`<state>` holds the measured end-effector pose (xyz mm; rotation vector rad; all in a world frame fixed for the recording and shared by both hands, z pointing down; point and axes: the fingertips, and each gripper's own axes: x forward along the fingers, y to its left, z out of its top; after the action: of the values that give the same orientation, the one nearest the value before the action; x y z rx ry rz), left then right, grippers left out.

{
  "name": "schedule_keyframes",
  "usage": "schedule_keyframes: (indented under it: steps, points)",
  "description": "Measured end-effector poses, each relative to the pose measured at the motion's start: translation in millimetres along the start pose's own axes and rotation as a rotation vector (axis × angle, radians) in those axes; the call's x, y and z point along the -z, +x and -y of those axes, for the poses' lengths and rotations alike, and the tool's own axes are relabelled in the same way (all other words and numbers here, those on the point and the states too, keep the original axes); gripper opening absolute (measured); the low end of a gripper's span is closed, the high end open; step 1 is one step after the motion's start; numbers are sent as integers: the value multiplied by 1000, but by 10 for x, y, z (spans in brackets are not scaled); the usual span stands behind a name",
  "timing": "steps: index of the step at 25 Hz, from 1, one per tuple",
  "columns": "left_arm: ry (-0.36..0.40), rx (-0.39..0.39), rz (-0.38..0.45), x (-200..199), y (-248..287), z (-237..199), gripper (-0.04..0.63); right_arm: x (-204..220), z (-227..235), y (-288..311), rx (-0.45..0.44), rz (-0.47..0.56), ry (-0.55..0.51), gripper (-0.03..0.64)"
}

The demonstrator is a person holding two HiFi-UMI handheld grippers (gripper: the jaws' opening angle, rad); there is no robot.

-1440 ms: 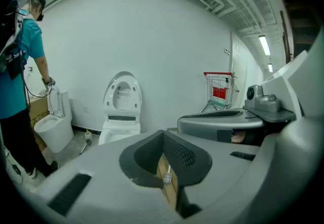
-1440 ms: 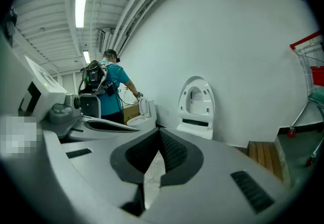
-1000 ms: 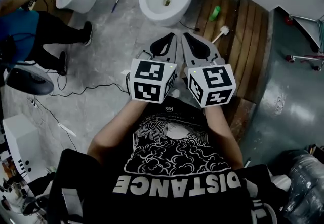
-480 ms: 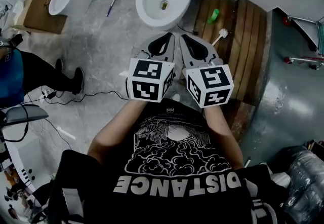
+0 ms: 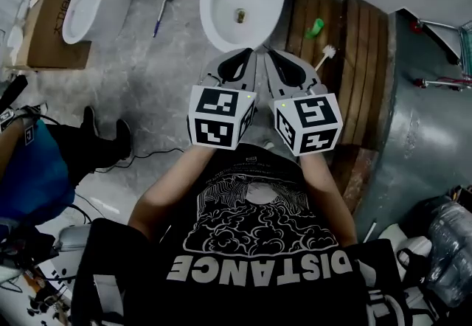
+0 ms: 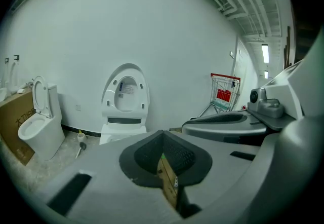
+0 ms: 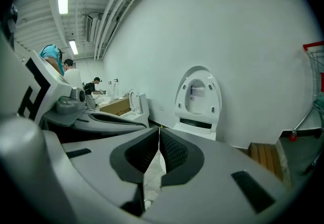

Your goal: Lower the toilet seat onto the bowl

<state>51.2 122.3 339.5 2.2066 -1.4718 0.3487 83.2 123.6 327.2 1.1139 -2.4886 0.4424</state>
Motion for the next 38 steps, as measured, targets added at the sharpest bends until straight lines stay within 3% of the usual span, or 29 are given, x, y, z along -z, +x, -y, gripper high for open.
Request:
schedule_keyframes:
  steps: [9, 18, 28, 38]
  points:
    - [16, 79, 7, -324, 113, -639, 12, -368, -198, 602, 72, 7, 8, 20]
    - [23, 105, 11, -465, 218, -942, 12, -511, -217, 882, 105, 23, 12, 20]
    - [55, 114, 6, -631, 526, -1068, 12, -637, 26, 1161, 108, 36, 39, 20]
    - [47, 153, 9, -1059, 1322, -1304, 12, -934, 648, 1704, 61, 20, 23, 20]
